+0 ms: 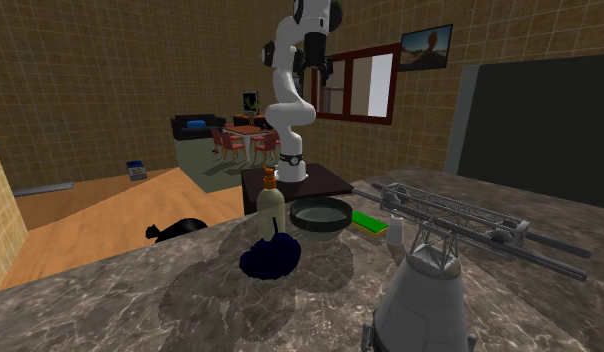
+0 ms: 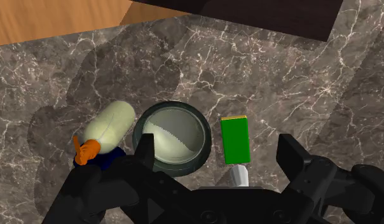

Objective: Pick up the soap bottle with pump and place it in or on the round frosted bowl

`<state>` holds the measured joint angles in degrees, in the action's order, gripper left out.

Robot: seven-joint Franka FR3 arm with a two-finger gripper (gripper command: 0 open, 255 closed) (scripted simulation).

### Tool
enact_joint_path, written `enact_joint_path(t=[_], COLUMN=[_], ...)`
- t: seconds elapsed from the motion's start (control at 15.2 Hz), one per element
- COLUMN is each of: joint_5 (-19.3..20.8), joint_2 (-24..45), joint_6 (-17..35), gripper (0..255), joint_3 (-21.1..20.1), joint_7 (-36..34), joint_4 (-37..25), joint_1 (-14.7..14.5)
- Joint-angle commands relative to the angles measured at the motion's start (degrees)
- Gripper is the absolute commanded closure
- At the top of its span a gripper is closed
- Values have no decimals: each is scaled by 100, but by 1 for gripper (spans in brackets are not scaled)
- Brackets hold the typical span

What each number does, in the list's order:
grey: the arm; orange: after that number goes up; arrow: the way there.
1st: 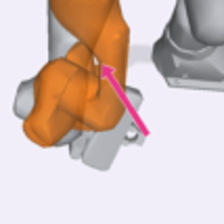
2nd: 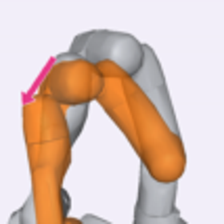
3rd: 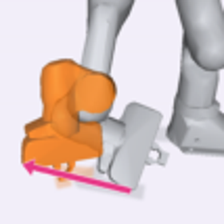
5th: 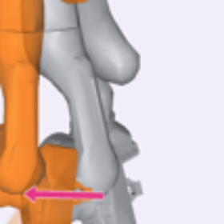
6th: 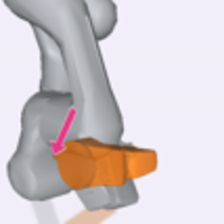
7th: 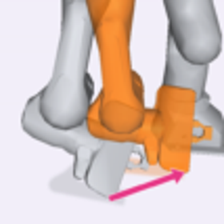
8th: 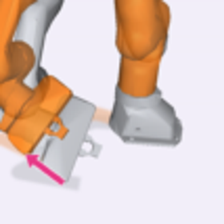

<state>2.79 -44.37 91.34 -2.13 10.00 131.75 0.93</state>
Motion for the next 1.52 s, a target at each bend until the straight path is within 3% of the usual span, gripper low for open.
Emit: enact_joint_path(t=[0.0,0.79,1.45], joint_5=[0,251,-156], joint_2=[0,1680,3679], joint_6=[0,1780,2919], gripper=[0,0,0], joint_3=[0,1037,1749], joint_7=[0,1104,2194], joint_4=[0,146,-590], joint_1=[0,220,305])
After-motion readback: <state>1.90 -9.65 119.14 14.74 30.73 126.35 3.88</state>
